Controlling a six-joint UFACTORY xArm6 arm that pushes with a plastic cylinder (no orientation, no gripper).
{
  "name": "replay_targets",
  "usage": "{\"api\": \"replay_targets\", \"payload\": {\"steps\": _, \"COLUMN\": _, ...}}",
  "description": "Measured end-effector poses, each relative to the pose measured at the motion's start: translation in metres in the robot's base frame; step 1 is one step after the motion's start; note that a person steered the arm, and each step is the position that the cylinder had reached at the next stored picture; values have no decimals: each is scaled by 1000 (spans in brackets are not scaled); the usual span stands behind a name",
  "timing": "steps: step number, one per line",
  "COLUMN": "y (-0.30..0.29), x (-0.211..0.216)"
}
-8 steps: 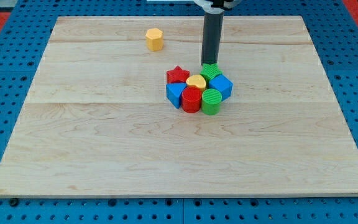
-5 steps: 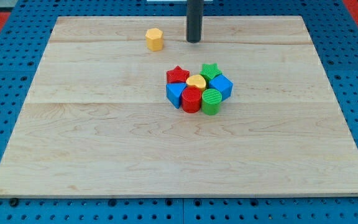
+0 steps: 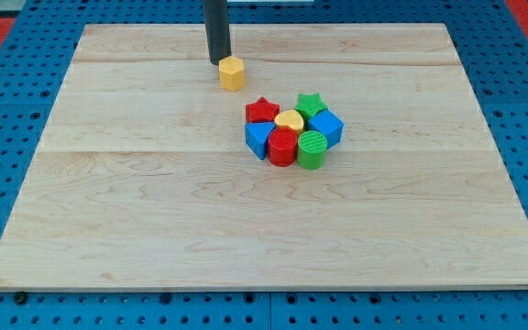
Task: Push the yellow hexagon closer to the group of the blocks
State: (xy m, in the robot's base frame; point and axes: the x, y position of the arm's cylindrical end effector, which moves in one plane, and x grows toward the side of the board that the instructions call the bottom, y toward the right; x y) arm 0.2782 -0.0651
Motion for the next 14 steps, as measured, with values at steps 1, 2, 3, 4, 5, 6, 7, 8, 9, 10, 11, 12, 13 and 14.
{"api": "replay_targets", "payload": {"steps": 1, "y": 6, "x": 12}}
{"api": "replay_targets", "payload": {"steps": 2, "y": -9, "x": 17}}
{"api": "replay_targets", "payload": {"steps": 3, "y": -2, "x": 33}}
{"api": "replay_targets", "payload": {"steps": 4, "y": 22, "x": 34}}
{"api": "replay_targets", "payload": {"steps": 5, "y": 35, "x": 34}}
{"api": "replay_targets", "payload": {"steps": 6, "y": 44, "x": 34}}
{"api": "replay_targets", "payload": {"steps": 7, "y": 55, "x": 34}}
{"api": "replay_targets", "payload": {"steps": 8, "y": 62, "x": 34}}
{"api": "replay_targets", "payload": {"steps": 9, "y": 67, "x": 34}}
{"api": "replay_targets", "payload": {"steps": 10, "y": 74, "x": 34}}
{"api": "replay_targets", "payload": {"steps": 11, "y": 75, "x": 34}}
{"api": "replay_targets", "payload": {"steps": 12, "y": 75, "x": 36}}
{"api": "replay_targets", "payload": {"steps": 13, "y": 75, "x": 41}}
{"api": "replay_targets", "payload": {"steps": 14, "y": 75, "x": 44}}
